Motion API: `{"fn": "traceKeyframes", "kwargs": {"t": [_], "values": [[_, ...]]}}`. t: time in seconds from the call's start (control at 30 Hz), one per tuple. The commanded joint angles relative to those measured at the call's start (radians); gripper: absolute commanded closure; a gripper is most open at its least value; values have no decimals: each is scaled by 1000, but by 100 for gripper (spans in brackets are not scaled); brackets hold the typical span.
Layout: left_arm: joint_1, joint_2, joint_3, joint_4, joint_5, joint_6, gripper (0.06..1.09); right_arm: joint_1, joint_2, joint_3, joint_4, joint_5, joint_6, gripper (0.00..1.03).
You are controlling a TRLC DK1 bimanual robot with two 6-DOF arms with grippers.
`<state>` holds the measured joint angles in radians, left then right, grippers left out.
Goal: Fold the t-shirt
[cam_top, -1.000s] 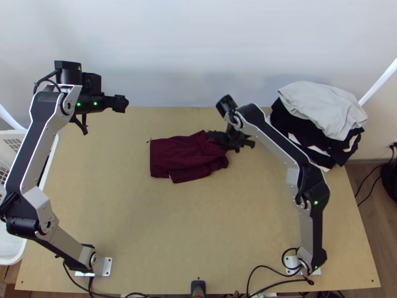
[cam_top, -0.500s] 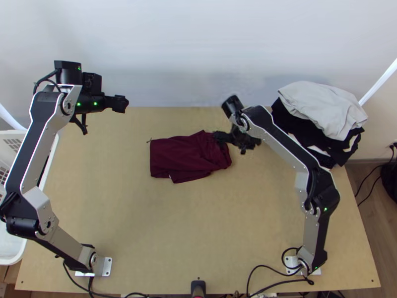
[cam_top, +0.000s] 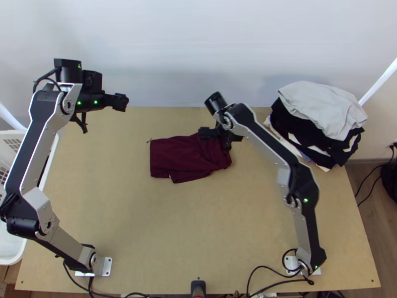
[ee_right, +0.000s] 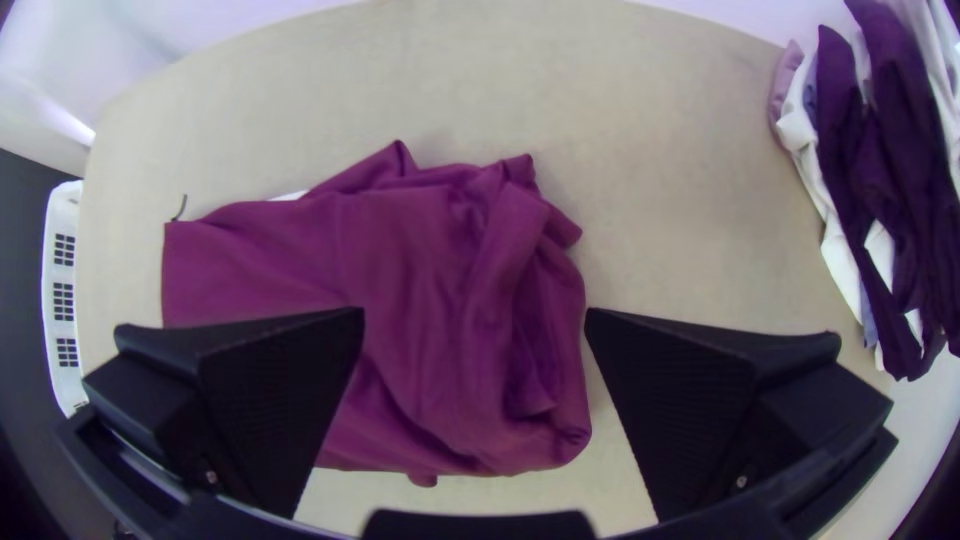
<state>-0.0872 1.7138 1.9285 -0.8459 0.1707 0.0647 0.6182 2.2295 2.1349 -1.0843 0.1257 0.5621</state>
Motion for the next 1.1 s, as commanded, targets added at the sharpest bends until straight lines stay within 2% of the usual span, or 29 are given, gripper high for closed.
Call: {"fn": "traceKeyframes", "kwargs": {"t": [0.0, 0.37, 0.63, 0.77, 1.07], "values": [[-11, 10, 40, 2, -20, 17, 9, 12, 75, 40, -2, 20, -22, 3], [-31, 21, 44, -1, -60, 18, 9, -35, 107, 28, -17, 46, -19, 3], [-48, 24, 63, -5, -92, 18, 9, -78, 68, -66, -19, 32, -11, 3], [-57, 30, 86, -18, -105, 20, 9, -124, 62, -98, -19, -106, 2, 3], [-63, 29, 113, -58, -125, 20, 9, -244, 71, -144, 0, -482, 5, 3]]}}
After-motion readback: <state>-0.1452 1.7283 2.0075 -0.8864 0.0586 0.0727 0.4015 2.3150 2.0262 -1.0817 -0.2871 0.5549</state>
